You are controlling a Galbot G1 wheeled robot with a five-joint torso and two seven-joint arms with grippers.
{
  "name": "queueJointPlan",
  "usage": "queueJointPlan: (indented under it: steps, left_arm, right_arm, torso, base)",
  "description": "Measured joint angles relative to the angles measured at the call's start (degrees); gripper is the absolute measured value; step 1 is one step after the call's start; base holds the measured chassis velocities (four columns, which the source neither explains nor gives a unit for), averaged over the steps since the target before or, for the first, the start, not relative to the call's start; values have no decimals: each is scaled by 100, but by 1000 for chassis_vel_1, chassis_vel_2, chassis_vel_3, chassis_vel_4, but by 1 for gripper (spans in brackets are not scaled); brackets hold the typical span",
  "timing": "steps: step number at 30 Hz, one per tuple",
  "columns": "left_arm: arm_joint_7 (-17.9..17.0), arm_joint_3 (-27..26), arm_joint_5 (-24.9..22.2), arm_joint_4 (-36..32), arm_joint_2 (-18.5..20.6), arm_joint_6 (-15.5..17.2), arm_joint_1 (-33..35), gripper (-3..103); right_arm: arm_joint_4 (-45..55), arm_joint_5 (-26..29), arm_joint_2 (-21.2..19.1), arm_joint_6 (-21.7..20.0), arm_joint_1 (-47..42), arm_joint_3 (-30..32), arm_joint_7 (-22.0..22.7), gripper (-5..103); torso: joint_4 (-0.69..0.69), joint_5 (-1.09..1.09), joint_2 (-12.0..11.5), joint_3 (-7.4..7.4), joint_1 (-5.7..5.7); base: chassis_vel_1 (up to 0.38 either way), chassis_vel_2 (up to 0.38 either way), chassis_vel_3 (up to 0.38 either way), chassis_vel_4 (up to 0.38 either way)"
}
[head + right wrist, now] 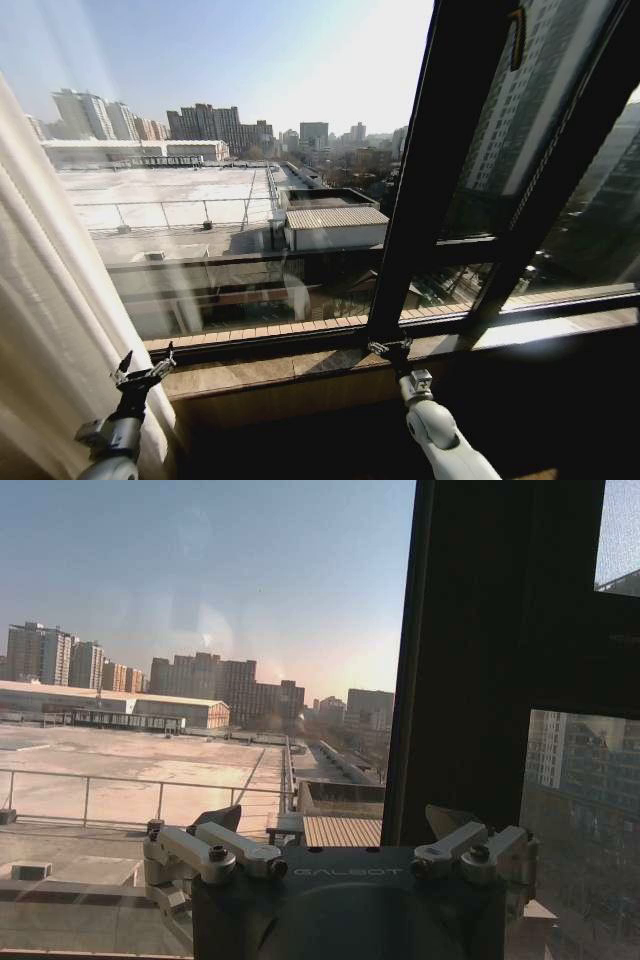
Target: Open the curtains by pulling them apart, changing their state from closed to fully open.
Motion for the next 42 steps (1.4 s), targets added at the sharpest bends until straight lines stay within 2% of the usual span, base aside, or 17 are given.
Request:
queueJointPlan:
  steps: [25, 42]
  left_arm:
    - [42, -17, -106, 63, 16, -44, -23, 100]
    - [31, -18, -107, 64, 18, -43, -23, 100]
  right_arm:
    - [0, 0, 0, 0, 0, 0, 0, 100]
    - [0, 0, 0, 0, 0, 0, 0, 100]
  torso:
    - [0, 0, 0, 0, 0]
    - [0, 1, 1, -1, 0]
  base:
    - [-6, -6, 4, 7]
    - [-195, -206, 196, 215]
